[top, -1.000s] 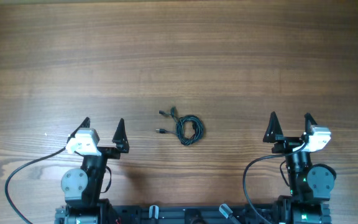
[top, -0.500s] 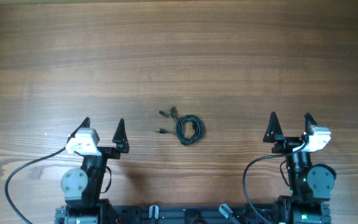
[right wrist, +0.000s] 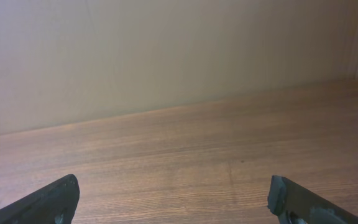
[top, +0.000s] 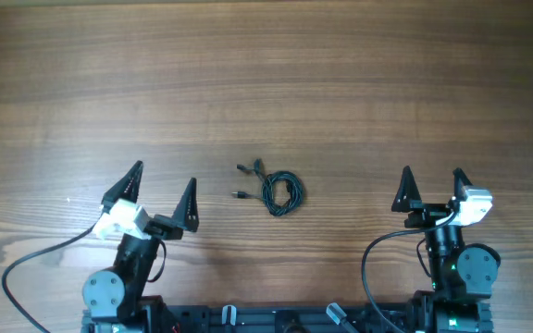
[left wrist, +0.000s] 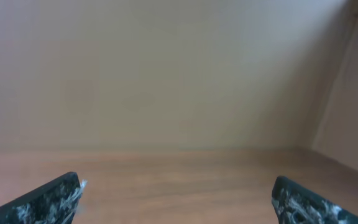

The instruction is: Untangle cables

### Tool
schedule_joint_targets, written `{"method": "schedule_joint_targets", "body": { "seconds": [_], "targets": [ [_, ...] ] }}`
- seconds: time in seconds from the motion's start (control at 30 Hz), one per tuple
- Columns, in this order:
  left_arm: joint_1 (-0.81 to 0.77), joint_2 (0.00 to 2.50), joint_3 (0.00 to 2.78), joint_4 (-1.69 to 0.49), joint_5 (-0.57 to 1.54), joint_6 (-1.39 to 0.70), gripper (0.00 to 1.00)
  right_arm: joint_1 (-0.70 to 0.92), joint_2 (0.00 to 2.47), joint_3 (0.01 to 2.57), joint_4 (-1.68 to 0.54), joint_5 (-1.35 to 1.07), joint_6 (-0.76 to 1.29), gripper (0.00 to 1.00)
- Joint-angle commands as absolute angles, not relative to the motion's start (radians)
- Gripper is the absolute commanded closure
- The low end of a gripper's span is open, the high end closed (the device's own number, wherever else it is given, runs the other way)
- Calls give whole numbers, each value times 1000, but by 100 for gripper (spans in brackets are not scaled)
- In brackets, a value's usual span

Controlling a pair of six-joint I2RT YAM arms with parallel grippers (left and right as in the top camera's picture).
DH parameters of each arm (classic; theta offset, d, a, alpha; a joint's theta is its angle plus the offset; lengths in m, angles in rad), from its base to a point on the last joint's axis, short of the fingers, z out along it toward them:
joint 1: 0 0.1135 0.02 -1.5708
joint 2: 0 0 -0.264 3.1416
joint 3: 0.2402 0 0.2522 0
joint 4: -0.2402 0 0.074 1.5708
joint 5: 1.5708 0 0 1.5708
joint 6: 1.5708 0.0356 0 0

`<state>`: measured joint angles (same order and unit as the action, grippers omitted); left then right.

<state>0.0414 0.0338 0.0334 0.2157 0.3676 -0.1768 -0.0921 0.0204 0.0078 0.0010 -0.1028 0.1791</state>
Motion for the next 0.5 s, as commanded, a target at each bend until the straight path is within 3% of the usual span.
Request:
{"method": "schedule_joint_targets", "body": {
  "seconds": [0.0,0.17,0.3,0.47],
  "targets": [
    [41,119,165,152,419,-222,0,-85,18,5,4,-85,185,0],
    [41,402,434,11,519,-222,0,-85,18,5,3,-85,185,0],
    [41,734,761,-252,630,-207,0,-85,18,5,4,-85,185,0],
    [-14,1068,1042,-493,680,49,0,-85,18,5,3,-85,185,0]
  ]
}}
